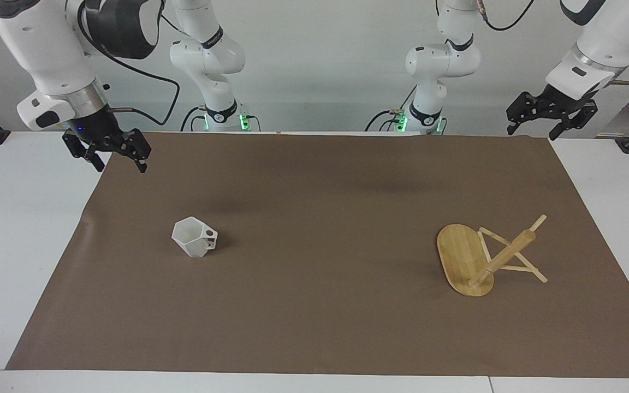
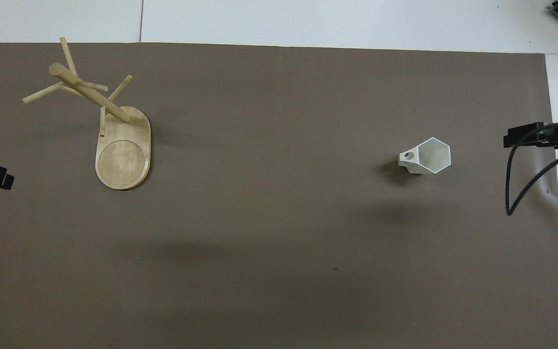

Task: Hang cup on rack
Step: 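Move the right gripper toward the white hexagonal mug, then close the right gripper on the white mug's rim, then lift the white mug with the right gripper toward the wooden rack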

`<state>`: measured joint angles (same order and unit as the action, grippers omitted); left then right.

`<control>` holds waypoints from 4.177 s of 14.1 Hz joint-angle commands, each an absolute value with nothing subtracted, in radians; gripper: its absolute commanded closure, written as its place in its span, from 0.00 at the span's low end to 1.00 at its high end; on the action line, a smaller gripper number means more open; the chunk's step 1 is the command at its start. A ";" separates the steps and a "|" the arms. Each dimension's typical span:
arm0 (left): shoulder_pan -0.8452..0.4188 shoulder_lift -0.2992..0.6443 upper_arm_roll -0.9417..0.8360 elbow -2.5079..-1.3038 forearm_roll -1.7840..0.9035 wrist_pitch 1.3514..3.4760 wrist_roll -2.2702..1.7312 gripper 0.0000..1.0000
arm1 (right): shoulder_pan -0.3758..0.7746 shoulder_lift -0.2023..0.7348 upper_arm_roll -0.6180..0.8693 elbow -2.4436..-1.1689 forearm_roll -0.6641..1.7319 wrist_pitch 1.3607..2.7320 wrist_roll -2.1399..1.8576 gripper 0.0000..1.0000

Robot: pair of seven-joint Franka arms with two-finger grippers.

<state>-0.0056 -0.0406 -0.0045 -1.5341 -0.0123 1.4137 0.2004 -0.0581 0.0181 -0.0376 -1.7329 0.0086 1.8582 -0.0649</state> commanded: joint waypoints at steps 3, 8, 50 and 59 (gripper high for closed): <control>0.000 -0.060 -0.014 -1.555 -0.005 1.399 0.195 0.00 | -0.055 0.053 -0.026 -1.876 0.005 2.043 -0.058 0.00; 0.000 -0.060 -0.014 -1.555 -0.005 1.399 0.195 0.00 | -0.051 0.133 -0.011 -1.968 0.005 2.221 -0.045 0.00; -0.038 -0.072 -0.038 -1.562 -0.014 1.364 0.160 0.00 | -0.051 0.071 0.369 -1.603 0.866 1.927 0.047 1.00; 0.023 -0.071 -0.025 -1.557 -0.113 1.517 0.490 0.00 | -0.031 0.198 0.555 -1.621 1.061 2.133 0.169 1.00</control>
<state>-0.0148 -0.0574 -0.0253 -1.5385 -0.0525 1.4464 0.3471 -0.0310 0.1583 0.5060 -1.6276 1.0221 2.0601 0.1836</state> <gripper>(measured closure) 0.000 0.965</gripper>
